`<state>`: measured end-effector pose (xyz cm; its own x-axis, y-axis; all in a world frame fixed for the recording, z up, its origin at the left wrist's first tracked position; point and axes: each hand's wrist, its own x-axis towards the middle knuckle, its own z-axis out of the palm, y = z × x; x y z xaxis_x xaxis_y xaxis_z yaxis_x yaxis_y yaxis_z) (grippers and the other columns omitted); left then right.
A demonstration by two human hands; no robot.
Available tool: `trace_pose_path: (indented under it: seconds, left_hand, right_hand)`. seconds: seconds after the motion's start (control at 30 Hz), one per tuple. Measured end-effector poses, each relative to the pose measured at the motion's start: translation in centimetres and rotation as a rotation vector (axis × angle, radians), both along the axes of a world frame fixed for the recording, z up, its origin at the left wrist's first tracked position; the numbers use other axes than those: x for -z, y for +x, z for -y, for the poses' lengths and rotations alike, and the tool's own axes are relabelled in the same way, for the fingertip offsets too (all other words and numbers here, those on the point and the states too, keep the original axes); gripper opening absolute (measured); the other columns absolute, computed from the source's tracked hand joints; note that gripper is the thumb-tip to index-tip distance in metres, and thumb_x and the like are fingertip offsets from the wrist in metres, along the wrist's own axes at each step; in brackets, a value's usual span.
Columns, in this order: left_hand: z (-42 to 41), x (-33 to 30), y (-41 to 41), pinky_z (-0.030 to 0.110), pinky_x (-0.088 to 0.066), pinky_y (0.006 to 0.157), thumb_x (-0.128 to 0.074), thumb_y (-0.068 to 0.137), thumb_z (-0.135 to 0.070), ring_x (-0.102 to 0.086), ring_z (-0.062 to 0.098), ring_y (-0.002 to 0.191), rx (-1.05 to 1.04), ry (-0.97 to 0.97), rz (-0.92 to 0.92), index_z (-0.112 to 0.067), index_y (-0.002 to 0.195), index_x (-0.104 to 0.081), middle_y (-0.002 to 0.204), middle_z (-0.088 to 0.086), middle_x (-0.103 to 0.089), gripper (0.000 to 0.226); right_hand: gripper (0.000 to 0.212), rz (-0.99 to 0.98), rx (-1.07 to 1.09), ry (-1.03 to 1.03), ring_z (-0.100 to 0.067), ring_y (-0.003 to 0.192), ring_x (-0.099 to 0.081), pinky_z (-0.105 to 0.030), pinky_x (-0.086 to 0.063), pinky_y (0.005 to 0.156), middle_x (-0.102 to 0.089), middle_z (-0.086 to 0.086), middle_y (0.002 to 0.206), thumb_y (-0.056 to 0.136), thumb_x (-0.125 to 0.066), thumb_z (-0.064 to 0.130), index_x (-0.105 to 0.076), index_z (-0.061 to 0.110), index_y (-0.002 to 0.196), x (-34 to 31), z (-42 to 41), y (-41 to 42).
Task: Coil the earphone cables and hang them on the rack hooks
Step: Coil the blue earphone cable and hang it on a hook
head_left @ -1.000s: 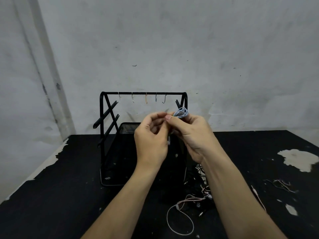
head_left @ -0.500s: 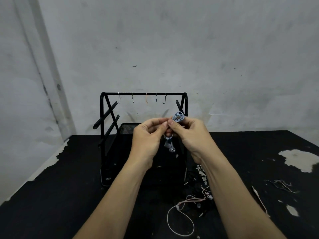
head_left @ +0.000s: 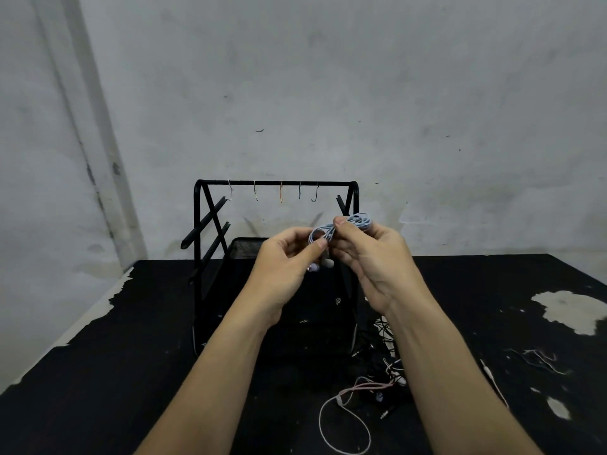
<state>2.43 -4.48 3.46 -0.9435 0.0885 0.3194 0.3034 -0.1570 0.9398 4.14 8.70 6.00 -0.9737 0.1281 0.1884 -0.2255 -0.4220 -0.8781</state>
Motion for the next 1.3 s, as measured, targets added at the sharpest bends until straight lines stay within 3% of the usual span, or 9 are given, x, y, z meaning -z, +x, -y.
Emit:
trace_pose_path:
  seconds: [0.27,0.43,0.5,0.6,0.7,0.8,1.03,1.2,1.3]
  left_hand:
    - [1.5,-1.0,-0.3,0.031,-0.050,0.086,-0.059,0.094,-0.017,-0.068,0.015,0.083,0.141,0.235,0.080,-0.012,0.087,-0.070,0.089,0.007,-0.073,0.014]
    - [2.3,-1.1,-0.4,0.031,-0.055,0.061,-0.063,0.093,-0.021,-0.067,0.019,0.072,0.017,0.062,0.009,-0.011,0.092,-0.072,0.083,0.005,-0.072,0.013]
    - [2.5,-1.1,-0.3,0.024,-0.044,0.040,-0.066,0.092,-0.024,-0.057,0.014,0.051,-0.022,-0.028,0.012,-0.013,0.094,-0.074,0.079,0.006,-0.071,0.013]
    - [2.7,-1.0,-0.4,0.020,-0.036,0.037,-0.069,0.090,-0.027,-0.047,0.013,0.047,-0.042,-0.164,-0.005,-0.018,0.096,-0.076,0.078,0.005,-0.073,0.013]
    - [2.6,-1.1,-0.3,0.024,-0.044,0.039,-0.070,0.087,-0.030,-0.056,0.017,0.055,0.028,-0.059,0.027,-0.014,0.102,-0.073,0.084,0.005,-0.073,0.022]
    - [2.6,-1.1,-0.2,0.027,-0.050,0.046,-0.073,0.077,-0.032,-0.064,0.015,0.066,0.091,-0.037,0.024,-0.011,0.100,-0.072,0.081,0.003,-0.073,0.032]
    - [2.5,-1.2,-0.1,0.038,-0.056,0.084,-0.070,0.079,-0.032,-0.071,0.022,0.092,0.165,0.025,0.073,-0.009,0.099,-0.074,0.099,0.013,-0.075,0.031]
    - [2.5,-1.2,-0.5,0.033,-0.057,0.079,-0.063,0.092,-0.011,-0.070,0.018,0.082,0.089,0.127,0.099,-0.006,0.096,-0.071,0.091,0.011,-0.074,0.010]
    - [3.1,-1.3,-0.8,0.029,-0.058,0.060,-0.064,0.091,-0.008,-0.070,0.020,0.070,0.014,0.216,0.096,-0.004,0.094,-0.070,0.088,0.015,-0.074,0.008]
  right_hand:
    - [0.013,0.038,-0.058,0.194,-0.019,0.076,-0.073,-0.030,-0.056,0.073,-0.076,-0.011,0.089,0.093,-0.064,0.005,-0.065,0.008,0.106,0.0,-0.2,0.2]
    - [0.011,0.012,-0.063,0.501,-0.013,0.079,-0.068,-0.027,-0.049,0.070,-0.077,-0.006,0.091,0.090,-0.070,0.012,-0.077,0.018,0.096,0.4,-0.6,0.1]
    - [0.008,-0.002,-0.067,0.531,-0.015,0.077,-0.065,-0.026,-0.049,0.070,-0.076,-0.008,0.086,0.089,-0.072,0.014,-0.079,0.017,0.087,0.4,-0.6,0.3]
    - [0.010,-0.024,-0.126,0.594,-0.008,0.069,-0.066,-0.021,-0.050,0.067,-0.073,0.000,0.073,0.088,-0.074,0.017,-0.077,0.017,0.079,0.4,-0.7,0.5]
    - [0.010,-0.034,-0.144,0.559,-0.001,0.058,-0.061,-0.015,-0.046,0.058,-0.067,0.007,0.062,0.090,-0.072,0.013,-0.074,0.014,0.080,0.7,-0.7,0.3]
    - [0.011,-0.047,-0.077,0.490,-0.008,0.072,-0.070,-0.020,-0.054,0.067,-0.076,-0.003,0.078,0.090,-0.072,0.016,-0.075,0.005,0.092,0.8,-0.7,0.0]
    - [0.010,-0.078,0.021,0.395,-0.019,0.081,-0.071,-0.028,-0.057,0.073,-0.076,-0.016,0.090,0.089,-0.073,0.014,-0.074,0.005,0.093,0.9,-0.2,-0.3]
    - [0.004,-0.098,0.044,0.349,-0.019,0.080,-0.073,-0.032,-0.060,0.077,-0.077,-0.010,0.086,0.090,-0.072,0.011,-0.075,0.009,0.090,1.0,1.2,-0.6]
    - [0.009,-0.094,0.073,0.317,-0.017,0.072,-0.070,-0.032,-0.057,0.068,-0.076,-0.009,0.078,0.090,-0.071,0.008,-0.075,0.012,0.083,0.7,3.3,-1.9]
